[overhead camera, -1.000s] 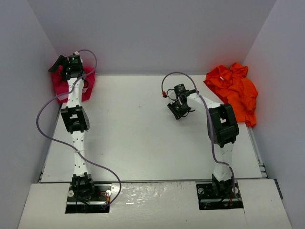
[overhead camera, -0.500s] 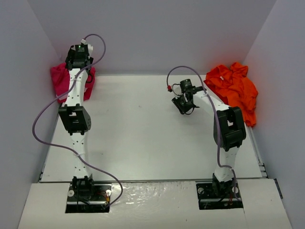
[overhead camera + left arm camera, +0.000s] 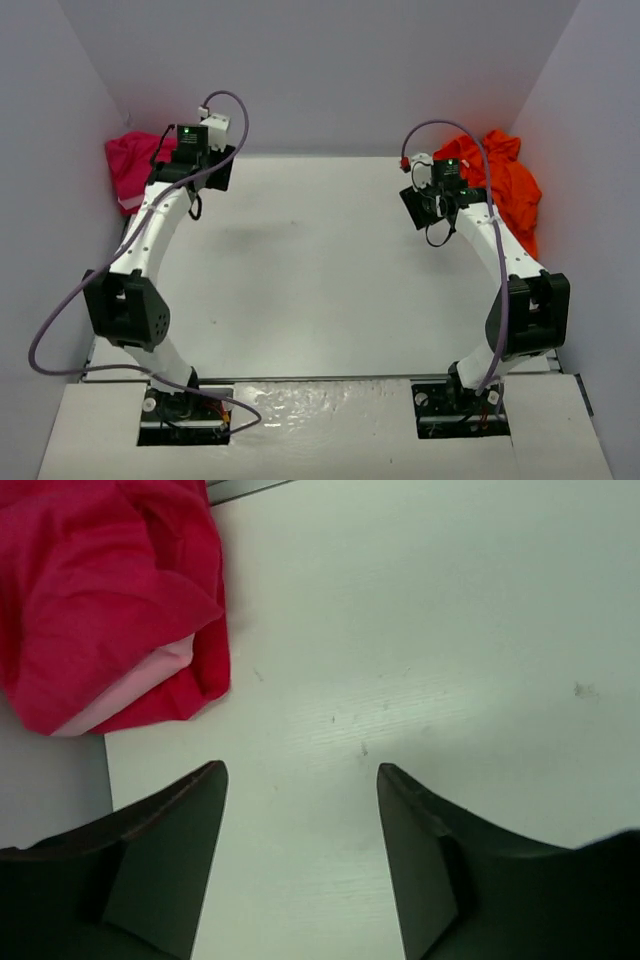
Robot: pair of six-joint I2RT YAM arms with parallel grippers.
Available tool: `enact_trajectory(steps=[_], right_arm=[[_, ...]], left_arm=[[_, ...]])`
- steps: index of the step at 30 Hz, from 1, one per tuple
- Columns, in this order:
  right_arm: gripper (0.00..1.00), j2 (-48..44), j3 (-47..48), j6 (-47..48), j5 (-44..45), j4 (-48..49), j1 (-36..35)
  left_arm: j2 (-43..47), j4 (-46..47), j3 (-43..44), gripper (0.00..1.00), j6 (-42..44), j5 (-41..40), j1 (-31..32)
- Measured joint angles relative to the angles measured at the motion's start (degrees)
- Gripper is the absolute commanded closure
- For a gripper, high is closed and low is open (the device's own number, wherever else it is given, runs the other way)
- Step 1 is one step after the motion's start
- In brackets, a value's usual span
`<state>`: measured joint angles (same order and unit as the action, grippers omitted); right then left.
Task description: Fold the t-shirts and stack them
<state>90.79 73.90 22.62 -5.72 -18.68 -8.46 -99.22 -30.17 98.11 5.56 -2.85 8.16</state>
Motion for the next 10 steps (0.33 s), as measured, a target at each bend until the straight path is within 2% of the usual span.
enact_trajectory(steps=[2, 4, 5, 10], right_arm=[[0.44, -1.15, -0.51, -0.86, -0.15, -0.04, 0.44], [0.33, -2.01, -0.51, -1.75, -0.21, 0.25, 1.06], [0.31, -2.50, -0.51, -2.04, -0.19, 0.26, 1.26], [0.28, -6.67, -0.49, -3.23, 0.63, 0.48, 2.79]], left_arm=[[7.84, 6.01, -9.76, 0.32, -0.23, 1.01, -0.76], [14.72, 10.12, -19.29, 0.31, -0.07, 1.31, -2.07], [17.43, 11.31, -23.13, 0.30, -0.07, 1.46, -2.90], [23.56, 15.66, -36.38, 0.31, -0.08, 3.06, -4.80]])
